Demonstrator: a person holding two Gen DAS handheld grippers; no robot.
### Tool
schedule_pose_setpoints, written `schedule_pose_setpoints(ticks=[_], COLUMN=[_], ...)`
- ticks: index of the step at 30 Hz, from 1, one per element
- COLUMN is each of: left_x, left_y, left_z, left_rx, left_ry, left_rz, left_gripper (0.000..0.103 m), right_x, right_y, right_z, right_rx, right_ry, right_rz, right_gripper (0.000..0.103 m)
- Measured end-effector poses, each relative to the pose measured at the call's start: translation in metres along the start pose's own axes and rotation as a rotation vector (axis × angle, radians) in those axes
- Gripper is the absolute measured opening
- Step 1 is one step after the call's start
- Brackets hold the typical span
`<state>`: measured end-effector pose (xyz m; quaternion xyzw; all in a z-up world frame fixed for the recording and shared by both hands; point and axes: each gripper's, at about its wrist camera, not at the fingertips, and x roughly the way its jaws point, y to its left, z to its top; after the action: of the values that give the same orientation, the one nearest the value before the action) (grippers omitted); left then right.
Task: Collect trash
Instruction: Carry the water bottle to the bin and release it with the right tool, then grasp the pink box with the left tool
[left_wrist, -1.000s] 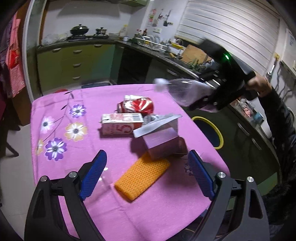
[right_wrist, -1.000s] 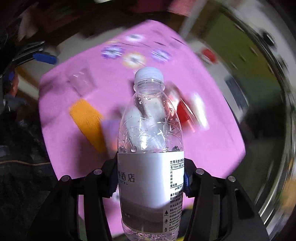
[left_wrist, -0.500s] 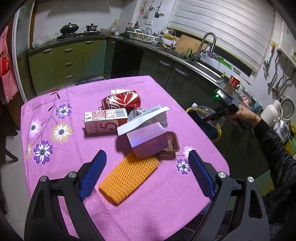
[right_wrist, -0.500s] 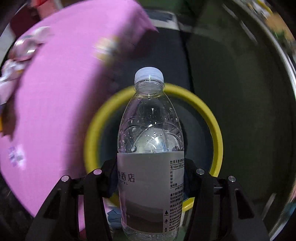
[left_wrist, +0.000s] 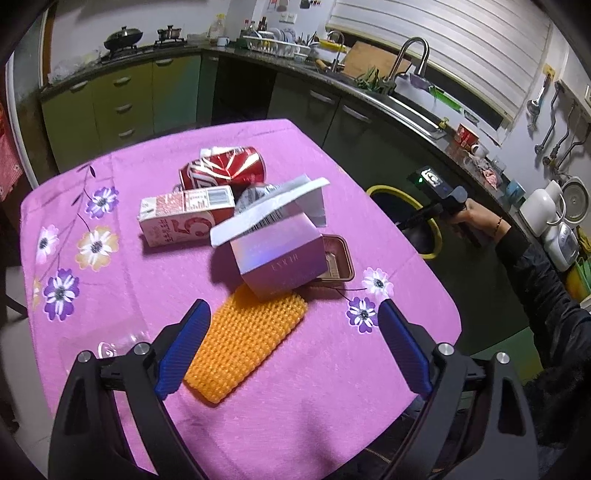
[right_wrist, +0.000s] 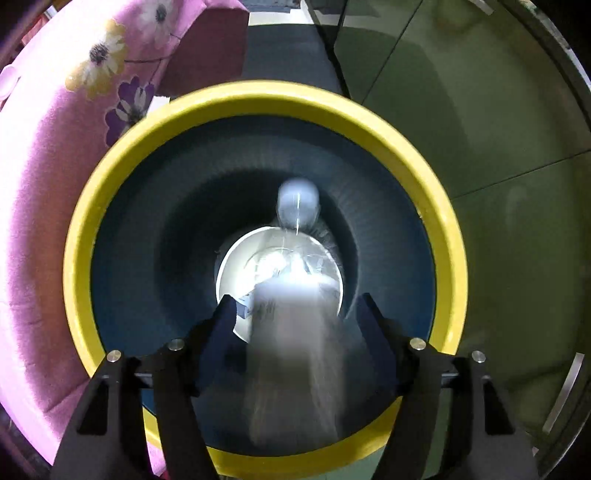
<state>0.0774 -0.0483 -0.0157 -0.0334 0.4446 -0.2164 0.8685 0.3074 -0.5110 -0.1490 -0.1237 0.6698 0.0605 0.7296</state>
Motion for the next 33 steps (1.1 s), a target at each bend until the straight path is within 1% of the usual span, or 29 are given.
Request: schedule_pose_setpoints(ticks=[3,5,10,12,14,15,17,19,21,24,25,27,29,33], left_x=[0.008,0.014,0.045,0.059,0.074,0.078,0.085,0.09,0.094,0.095,0.093,0.09,0.089,0.091], left_y=[-0.002,-0.003,0.0,0.001,0.007,0.009,0.014,0.016,0.014,0.01,0.009,0.005,0.005,0.002], left_z=[0.002,0.005,0.013,0.014,0.012,0.011,0.008,0.006,0.007,0.009,0.01,0.013,0.014,0.017], left_rx=[-0.015,-0.044,-0.22,-0.279,-0.36,-0.393,-0.45,-0.488,-0.493,-0.479,-0.47,-0.451,-0.442,-0.412], left_ry=[0.003,-0.004,-0.014,-0.03,-0.035,-0.046,-0.073,-0.099,-0.107,-0.128,-0.136,-0.152,-0.149,-0.126], left_rz=[-0.005,0.012,0.05,0.056,0.093,0.1,0.13,0.134,0.145,0.16,0.174,0.201,0.204,0.214], left_gripper=[0.088,0.089,0.09,0.092,0.093,0.093,0.093,0.093,0.093,0.092,0.092,0.085,0.074,0.074], right_x=[-0.019,-0.033,-0.068,-0.078,-0.089,-0.093,-0.098,-0.1,-0.099,-0.097,-0.098,-0.102,-0.098,-0.095], right_y=[0.003,0.004,0.015,0.025,0.032,0.036,0.041,0.049,0.066,0.072,0.07,0.07,0.067,0.068], right_z=[-0.006,-0.01,-0.027,-0.038,-0.048,-0.052,-0.062,-0.067,-0.074,-0.078,-0.084,-0.089,-0.083,-0.08], right_rx=[0.005,0.019,0.032,0.035,0.038,0.034,0.022,0.009,-0.004,-0.01,-0.009,-0.006,-0.002,-0.003], right_ry=[-0.043,-0.077,-0.176,-0.217,-0.262,-0.279,-0.3,-0.307,-0.309,-0.314,-0.316,-0.32,-0.322,-0.329], right_rz=[-0.001,0.0,0.018,0.035,0.056,0.067,0.086,0.102,0.105,0.113,0.115,0.118,0.122,0.128], right_gripper=[0.067,0.067,0.067,0.067,0.067,0.067,0.067,0.067,0.067,0.067,0.067,0.067,0.067,0.067])
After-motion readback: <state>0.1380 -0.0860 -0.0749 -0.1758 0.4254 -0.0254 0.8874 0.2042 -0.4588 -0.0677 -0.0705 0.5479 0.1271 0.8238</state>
